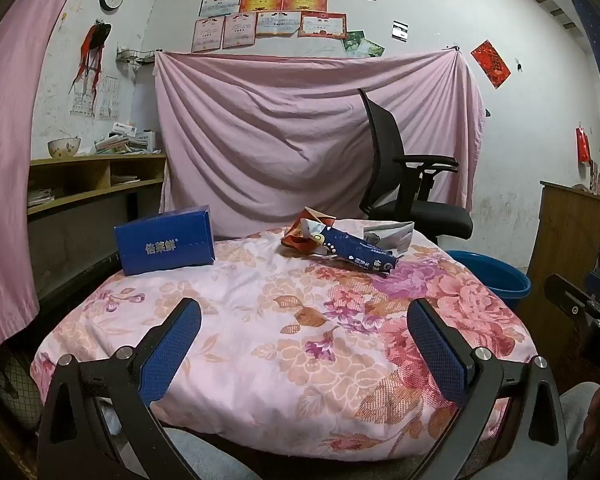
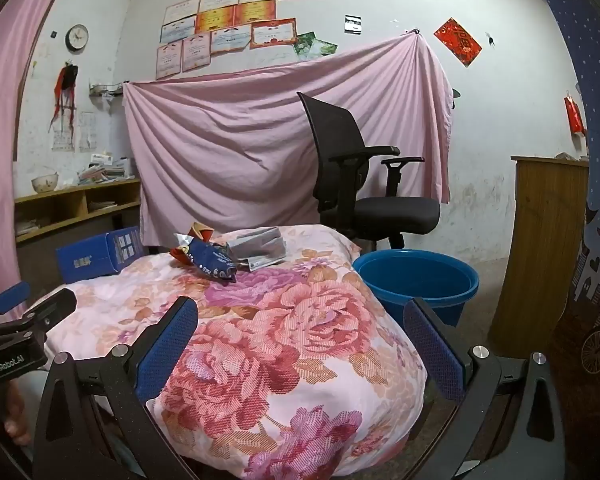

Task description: Collect trash

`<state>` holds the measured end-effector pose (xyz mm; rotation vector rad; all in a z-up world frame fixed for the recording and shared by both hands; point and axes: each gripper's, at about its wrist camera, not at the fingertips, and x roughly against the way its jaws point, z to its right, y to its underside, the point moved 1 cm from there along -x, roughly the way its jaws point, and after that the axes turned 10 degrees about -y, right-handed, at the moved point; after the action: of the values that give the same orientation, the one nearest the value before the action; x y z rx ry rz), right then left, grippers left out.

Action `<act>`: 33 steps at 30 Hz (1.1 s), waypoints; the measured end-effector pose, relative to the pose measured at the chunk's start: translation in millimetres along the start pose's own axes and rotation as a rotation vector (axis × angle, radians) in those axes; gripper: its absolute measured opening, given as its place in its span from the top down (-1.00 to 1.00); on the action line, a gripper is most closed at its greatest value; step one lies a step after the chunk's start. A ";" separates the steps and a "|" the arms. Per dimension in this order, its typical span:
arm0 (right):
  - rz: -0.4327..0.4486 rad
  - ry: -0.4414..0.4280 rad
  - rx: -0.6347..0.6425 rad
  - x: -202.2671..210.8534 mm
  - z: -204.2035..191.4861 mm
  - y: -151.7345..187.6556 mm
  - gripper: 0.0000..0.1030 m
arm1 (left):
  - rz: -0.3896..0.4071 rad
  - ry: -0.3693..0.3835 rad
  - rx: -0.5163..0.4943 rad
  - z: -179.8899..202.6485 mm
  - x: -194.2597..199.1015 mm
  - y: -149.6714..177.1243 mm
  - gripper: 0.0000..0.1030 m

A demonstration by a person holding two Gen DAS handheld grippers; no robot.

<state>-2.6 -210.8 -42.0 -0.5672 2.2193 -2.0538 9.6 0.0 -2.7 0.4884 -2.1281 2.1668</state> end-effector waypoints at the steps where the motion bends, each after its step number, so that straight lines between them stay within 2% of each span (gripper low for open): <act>1: 0.001 -0.001 -0.001 0.1 0.1 0.0 -1.00 | 0.000 0.000 0.000 0.0 0.0 0.0 -0.96; 33: 0.000 -0.003 -0.012 0.4 2.4 -1.0 -1.00 | -0.001 -0.002 -0.006 0.1 0.0 0.0 -0.96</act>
<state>-2.1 -213.3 -41.2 -0.5704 2.2314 -2.0400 9.6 -0.1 -2.6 0.4916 -2.1340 2.1600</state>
